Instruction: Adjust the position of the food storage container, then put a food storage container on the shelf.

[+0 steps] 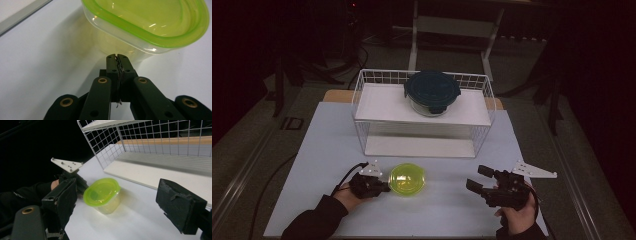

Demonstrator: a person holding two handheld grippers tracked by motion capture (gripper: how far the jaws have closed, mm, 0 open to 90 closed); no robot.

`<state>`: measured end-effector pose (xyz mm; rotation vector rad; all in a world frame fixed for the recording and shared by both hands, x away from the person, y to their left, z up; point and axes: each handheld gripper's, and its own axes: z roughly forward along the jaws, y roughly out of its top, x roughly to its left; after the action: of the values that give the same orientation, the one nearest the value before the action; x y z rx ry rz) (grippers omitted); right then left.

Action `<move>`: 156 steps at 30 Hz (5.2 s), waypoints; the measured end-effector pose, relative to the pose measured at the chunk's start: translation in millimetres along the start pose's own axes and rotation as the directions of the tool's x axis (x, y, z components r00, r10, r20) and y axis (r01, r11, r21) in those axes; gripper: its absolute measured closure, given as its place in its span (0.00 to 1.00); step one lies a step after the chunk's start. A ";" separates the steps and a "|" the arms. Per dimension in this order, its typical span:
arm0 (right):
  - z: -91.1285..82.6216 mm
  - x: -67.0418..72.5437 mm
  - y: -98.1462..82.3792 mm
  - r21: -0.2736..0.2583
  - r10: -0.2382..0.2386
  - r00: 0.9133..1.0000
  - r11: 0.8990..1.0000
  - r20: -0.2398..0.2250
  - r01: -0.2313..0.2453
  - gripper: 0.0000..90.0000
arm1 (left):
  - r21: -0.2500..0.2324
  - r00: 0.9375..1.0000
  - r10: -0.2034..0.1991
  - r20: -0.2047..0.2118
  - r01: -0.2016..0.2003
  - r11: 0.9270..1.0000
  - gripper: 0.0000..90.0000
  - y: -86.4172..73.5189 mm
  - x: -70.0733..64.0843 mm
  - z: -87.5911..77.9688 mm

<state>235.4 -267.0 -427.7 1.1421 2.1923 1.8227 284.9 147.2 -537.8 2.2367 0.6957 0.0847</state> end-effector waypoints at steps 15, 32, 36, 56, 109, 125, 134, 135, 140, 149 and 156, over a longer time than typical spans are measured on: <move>1.2 0.2 -0.5 0.007 -0.011 1.000 1.000 0.002 0.010 0.19 | -0.028 0.999 -0.030 0.023 0.031 0.999 0.97 19.0 0.2 18.9; 0.6 -1.9 -1.9 0.012 -0.012 1.000 1.000 0.009 0.012 0.19 | -0.003 0.997 0.020 0.071 -0.020 1.000 0.97 42.3 -18.0 46.6; 1.1 -2.0 -2.3 0.015 -0.016 1.000 1.000 0.008 0.015 0.19 | 0.001 0.997 0.016 0.072 -0.016 1.000 0.97 42.3 -18.7 48.9; 6.6 -1.8 -4.7 0.042 -0.025 1.000 0.999 0.017 0.024 0.20 | -0.072 0.991 -0.106 0.086 0.113 0.991 0.32 47.3 -13.9 -18.0; 87.5 -53.9 -30.1 0.334 0.396 0.912 0.849 0.109 -0.409 0.57 | 0.007 0.781 -0.577 0.239 0.593 0.805 0.41 58.5 -3.3 22.1; 94.3 -46.2 -37.6 0.360 0.429 0.893 0.819 0.135 -0.448 0.83 | 0.025 0.764 -0.579 0.285 0.598 0.801 0.80 56.3 -9.4 26.5; 92.1 -41.4 -39.2 0.370 0.420 0.901 0.824 0.113 -0.430 0.86 | 0.058 0.754 -0.592 0.287 0.603 0.796 0.84 55.8 -13.7 21.0; 92.1 -40.1 -38.7 0.371 0.410 0.905 0.827 0.115 -0.422 0.86 | 0.059 0.759 -0.586 0.284 0.596 0.801 0.84 56.0 -14.7 20.2; 90.6 -36.0 -37.5 0.370 0.393 0.911 0.834 0.122 -0.409 0.89 | 0.066 0.752 -0.592 0.290 0.601 0.796 0.86 54.7 -17.7 16.8; 87.6 -26.9 -29.3 0.362 0.363 0.923 0.850 0.126 -0.383 0.90 | 0.040 0.778 -0.558 0.289 0.572 0.819 0.90 64.3 -20.3 2.5; 80.8 -19.0 -17.0 0.343 0.344 0.933 0.868 0.110 -0.360 0.90 | 0.021 0.781 -0.537 0.317 0.561 0.828 0.90 72.7 -21.7 -9.5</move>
<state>280.5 -211.9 -473.7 1.7405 2.4908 1.5092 297.0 102.6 -476.9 1.8299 1.1164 -0.5172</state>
